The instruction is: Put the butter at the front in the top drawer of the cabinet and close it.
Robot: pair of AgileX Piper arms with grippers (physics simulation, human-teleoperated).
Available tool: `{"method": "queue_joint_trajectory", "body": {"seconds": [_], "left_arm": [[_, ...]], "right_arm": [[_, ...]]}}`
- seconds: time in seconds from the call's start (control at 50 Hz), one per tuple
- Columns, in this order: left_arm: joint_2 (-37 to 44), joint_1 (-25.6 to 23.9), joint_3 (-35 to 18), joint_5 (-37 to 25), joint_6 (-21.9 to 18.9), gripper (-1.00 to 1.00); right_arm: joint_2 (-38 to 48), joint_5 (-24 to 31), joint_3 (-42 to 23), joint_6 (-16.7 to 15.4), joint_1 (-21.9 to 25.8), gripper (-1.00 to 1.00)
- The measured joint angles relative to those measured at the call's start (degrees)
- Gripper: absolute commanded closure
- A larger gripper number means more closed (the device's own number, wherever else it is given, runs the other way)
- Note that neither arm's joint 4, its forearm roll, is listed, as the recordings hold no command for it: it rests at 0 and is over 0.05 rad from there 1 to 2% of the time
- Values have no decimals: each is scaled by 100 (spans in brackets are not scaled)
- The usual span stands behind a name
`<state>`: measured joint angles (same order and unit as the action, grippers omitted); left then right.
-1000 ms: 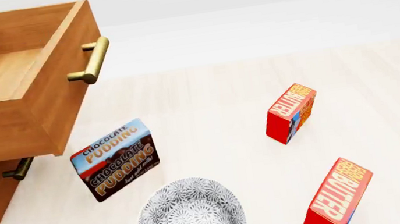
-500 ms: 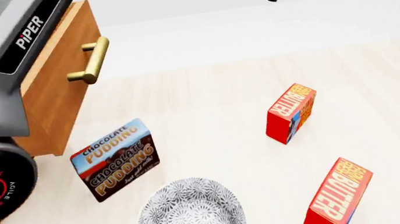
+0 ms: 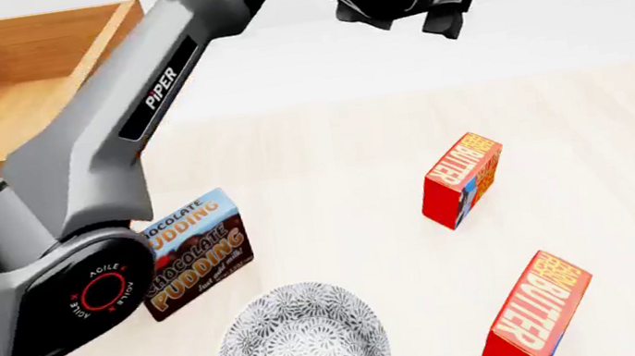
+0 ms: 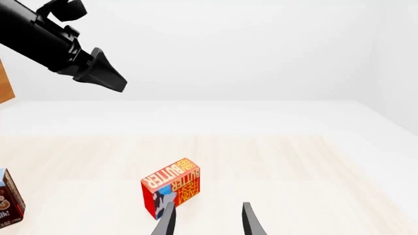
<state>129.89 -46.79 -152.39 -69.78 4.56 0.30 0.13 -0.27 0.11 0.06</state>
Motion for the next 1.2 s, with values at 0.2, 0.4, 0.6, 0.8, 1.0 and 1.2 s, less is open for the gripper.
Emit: {"method": "queue_joint_trajectory", "body": {"seconds": [0.2, 0.4, 0.6, 0.8, 1.0, 1.2], "left_arm": [[377, -41, -324, 10, -5, -100], [694, -61, -572, 15, -8, -100], [984, -95, -744, 45, 47, -100], [1228, -157, -859, 101, 122, -100], [1412, -200, -919, 167, 186, -100], [1570, -233, -947, 238, 254, -100]], "right_arm": [[0, 0, 0, 0, 0, -100], [0, 0, 0, 0, 0, -100], [0, 0, 0, 0, 0, -100], [0, 0, 0, 0, 0, -100], [0, 0, 0, 0, 0, -100], [0, 0, 0, 0, 0, -100]]}}
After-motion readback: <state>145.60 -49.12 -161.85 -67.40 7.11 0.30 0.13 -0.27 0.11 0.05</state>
